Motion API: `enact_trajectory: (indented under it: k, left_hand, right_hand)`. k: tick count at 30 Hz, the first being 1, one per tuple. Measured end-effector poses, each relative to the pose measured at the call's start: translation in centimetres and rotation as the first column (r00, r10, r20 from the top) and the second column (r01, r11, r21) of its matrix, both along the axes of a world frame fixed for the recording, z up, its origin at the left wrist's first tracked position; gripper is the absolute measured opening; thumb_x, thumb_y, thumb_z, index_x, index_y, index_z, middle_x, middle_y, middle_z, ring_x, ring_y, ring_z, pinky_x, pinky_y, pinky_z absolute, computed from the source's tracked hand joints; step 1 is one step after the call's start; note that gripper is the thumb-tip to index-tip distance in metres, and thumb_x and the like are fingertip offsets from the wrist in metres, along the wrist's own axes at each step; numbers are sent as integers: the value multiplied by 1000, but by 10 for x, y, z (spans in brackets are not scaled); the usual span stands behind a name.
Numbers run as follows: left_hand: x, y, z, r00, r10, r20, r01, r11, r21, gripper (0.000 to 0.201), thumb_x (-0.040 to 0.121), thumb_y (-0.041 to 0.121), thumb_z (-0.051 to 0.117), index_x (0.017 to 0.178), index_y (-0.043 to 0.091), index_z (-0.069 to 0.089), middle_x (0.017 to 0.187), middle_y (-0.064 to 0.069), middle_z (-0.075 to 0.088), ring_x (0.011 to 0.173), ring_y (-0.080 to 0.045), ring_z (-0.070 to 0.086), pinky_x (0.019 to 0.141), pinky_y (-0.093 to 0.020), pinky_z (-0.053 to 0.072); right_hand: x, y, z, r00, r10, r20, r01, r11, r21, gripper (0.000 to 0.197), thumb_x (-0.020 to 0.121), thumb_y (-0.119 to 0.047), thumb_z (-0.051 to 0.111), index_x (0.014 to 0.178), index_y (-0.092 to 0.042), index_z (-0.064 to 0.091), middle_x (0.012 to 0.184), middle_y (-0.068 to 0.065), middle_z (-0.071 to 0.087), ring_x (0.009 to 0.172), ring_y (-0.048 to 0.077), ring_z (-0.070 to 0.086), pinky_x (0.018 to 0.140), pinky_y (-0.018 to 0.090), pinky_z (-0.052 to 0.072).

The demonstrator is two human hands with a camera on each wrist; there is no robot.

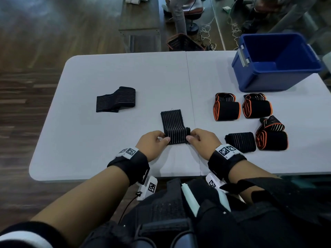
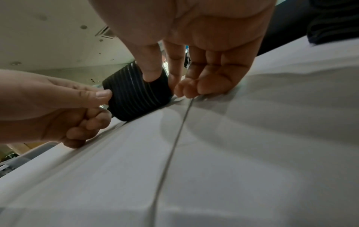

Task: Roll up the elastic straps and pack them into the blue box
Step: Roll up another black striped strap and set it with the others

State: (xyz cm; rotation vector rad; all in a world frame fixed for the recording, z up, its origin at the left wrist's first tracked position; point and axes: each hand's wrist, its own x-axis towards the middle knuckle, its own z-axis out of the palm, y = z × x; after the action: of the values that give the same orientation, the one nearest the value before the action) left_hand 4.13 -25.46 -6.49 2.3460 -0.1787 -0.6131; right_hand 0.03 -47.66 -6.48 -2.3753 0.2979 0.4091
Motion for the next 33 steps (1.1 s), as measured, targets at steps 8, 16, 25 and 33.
enact_trajectory:
  k: [8, 16, 25, 33]
  left_hand:
    - [-3, -5, 2, 1000, 9, -2, -8, 999, 43, 48, 101, 49, 46, 82, 11, 69, 80, -5, 71, 78, -23, 65, 74, -35, 51]
    - [1, -8, 3, 999, 47, -16, -46, 997, 64, 58, 102, 44, 43, 76, -3, 65, 77, -17, 71, 76, -33, 66, 78, -45, 53]
    - [5, -7, 6, 993, 111, -35, -106, 986, 127, 42, 96, 44, 55, 72, 11, 63, 74, -5, 70, 76, -24, 65, 70, -34, 49]
    - [0, 3, 12, 966, 233, 108, -223, 970, -100, 58, 69, 33, 84, 117, 26, 52, 109, 6, 55, 88, -10, 53, 75, -26, 44]
  right_hand:
    - [3, 6, -2, 999, -37, -40, 35, 999, -37, 35, 97, -52, 47, 86, -23, 62, 85, -4, 65, 80, 13, 59, 69, 31, 45]
    - [9, 17, 5, 992, -124, -16, 124, 992, -10, 37, 93, -51, 56, 83, -15, 62, 80, 1, 68, 76, 18, 63, 68, 33, 51]
    - [28, 33, 11, 891, -396, -224, 453, 736, 502, 49, 77, -16, 82, 116, -10, 53, 105, 11, 65, 87, 29, 71, 73, 38, 61]
    - [31, 41, 29, 940, -256, -224, 339, 664, 667, 32, 81, 10, 57, 102, -11, 70, 91, 14, 66, 81, 27, 64, 76, 50, 59]
